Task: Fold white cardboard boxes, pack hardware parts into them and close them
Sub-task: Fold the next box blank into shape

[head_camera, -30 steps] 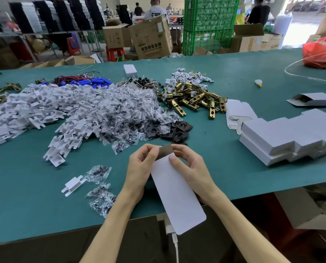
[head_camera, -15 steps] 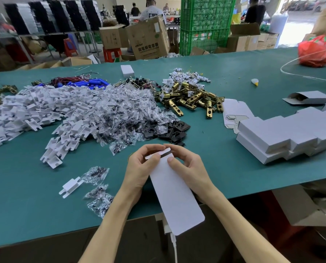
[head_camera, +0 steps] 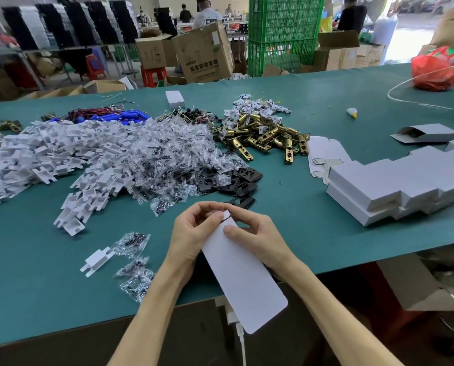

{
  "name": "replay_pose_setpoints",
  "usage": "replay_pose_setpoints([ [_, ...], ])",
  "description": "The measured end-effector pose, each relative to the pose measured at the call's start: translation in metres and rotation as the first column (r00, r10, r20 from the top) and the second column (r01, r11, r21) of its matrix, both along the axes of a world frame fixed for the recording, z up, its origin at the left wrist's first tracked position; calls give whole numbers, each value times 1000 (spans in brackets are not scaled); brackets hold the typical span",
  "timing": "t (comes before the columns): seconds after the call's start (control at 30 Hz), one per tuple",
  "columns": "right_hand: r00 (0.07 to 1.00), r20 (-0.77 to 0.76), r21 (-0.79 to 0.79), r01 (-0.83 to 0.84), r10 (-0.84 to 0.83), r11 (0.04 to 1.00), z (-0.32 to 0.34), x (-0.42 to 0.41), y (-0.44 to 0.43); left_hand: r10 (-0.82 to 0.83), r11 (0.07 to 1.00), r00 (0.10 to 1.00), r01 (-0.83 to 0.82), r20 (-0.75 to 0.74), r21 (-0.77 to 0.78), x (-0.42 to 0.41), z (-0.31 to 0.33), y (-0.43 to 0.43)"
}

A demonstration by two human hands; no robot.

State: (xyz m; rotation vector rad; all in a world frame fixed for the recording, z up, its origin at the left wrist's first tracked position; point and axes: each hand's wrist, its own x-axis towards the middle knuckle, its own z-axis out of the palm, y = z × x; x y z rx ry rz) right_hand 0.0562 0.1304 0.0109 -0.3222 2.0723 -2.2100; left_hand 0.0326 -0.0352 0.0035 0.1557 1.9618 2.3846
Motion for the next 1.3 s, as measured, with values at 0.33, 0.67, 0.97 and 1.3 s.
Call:
replay_pose_setpoints([
  [0.33, 982, 65, 21, 176, -177, 984, -7, -5, 2, 37, 999, 999, -37, 38, -3, -2, -1, -1],
  [0.67, 972, 51, 28, 229, -230, 973, -7, -6, 2, 10, 1000, 1000, -9, 17, -20, -4, -3, -2],
  [0.97, 968, 14, 40, 251, -252, 967, -12, -7, -1, 47, 998, 997, -49, -53, -45, -2, -3, 2],
  [1.3, 961, -2, 98, 276, -277, 956, -18, -12, 0, 42, 998, 997, -44, -62, -38, 0, -3, 2],
])
